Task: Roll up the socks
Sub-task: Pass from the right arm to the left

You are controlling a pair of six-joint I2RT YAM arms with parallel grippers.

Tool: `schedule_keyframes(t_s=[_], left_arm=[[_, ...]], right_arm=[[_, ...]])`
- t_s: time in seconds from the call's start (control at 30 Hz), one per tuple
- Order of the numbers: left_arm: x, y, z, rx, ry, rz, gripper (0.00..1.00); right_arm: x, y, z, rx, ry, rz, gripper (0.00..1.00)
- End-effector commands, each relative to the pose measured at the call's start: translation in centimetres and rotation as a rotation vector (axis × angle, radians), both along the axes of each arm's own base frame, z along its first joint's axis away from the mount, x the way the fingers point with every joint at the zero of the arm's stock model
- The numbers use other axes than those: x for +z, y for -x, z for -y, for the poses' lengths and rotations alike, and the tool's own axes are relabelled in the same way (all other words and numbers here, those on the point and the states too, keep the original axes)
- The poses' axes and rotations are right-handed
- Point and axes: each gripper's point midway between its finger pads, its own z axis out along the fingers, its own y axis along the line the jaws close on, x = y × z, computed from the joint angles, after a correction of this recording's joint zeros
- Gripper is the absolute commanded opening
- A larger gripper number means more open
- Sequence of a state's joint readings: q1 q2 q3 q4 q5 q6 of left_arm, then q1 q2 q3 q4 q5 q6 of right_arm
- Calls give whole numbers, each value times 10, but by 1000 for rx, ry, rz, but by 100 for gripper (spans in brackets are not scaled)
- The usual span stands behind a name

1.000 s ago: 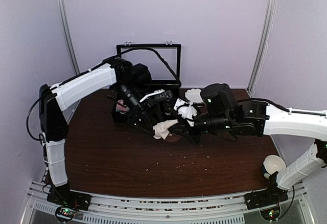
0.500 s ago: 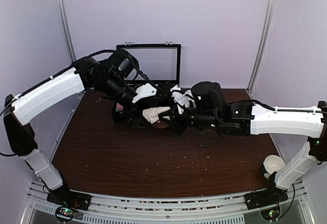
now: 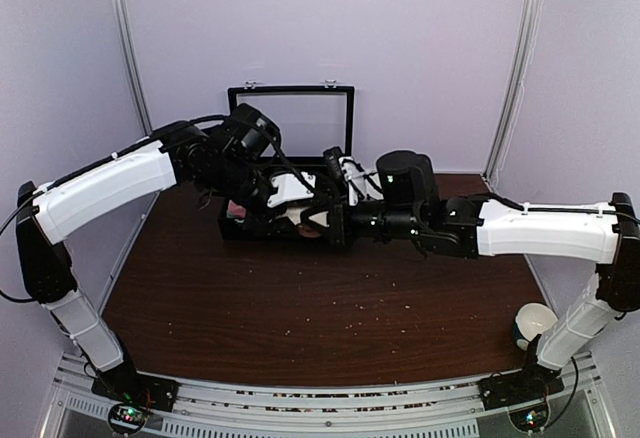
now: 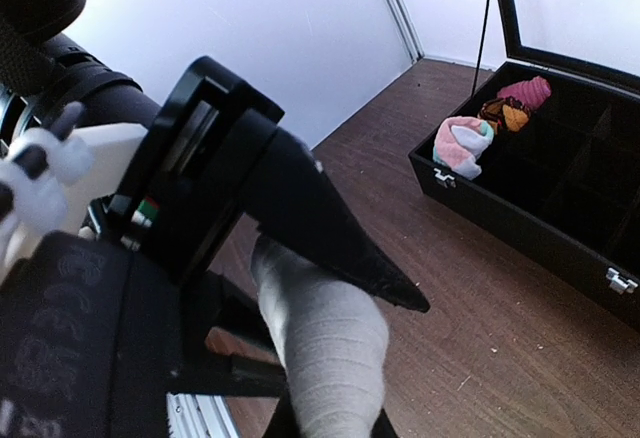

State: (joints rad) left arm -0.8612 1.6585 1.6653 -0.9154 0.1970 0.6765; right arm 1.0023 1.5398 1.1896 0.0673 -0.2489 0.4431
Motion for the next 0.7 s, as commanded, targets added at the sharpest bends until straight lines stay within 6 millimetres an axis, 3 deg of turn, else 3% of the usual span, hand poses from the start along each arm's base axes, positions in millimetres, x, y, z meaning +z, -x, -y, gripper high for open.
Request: schedule_keyframes(t_s=[0.0, 0.17, 0.27, 0.33, 0.37, 0.4, 0.43, 0.53, 0.67], left_arm=[[26, -17, -2, 52, 54, 112, 32], [23, -19, -7, 57, 49, 76, 4], [16, -20, -9, 61, 27, 65, 0], [15, -25, -13, 69, 17, 51, 0], [14, -33, -17, 90, 15, 41, 0], [12, -41, -22, 111, 12, 26, 0], [12, -54, -30, 145, 9, 14, 0], [1, -97, -59, 254, -40, -21, 0], [-25, -151, -100, 362, -208, 72, 0]], right_arm=[[13, 5, -6, 38, -68, -23, 0], [12, 8, -4, 46, -100, -32, 0], [16, 13, -4, 78, -153, -46, 17], [16, 11, 0, 74, -163, -50, 39], [14, 7, 4, 55, -158, -52, 56], [9, 3, 11, 34, -147, -57, 85], [7, -2, 18, 14, -139, -57, 98], [0, -17, 45, -63, -120, -48, 100], [-10, -33, 76, -158, -68, -33, 100]])
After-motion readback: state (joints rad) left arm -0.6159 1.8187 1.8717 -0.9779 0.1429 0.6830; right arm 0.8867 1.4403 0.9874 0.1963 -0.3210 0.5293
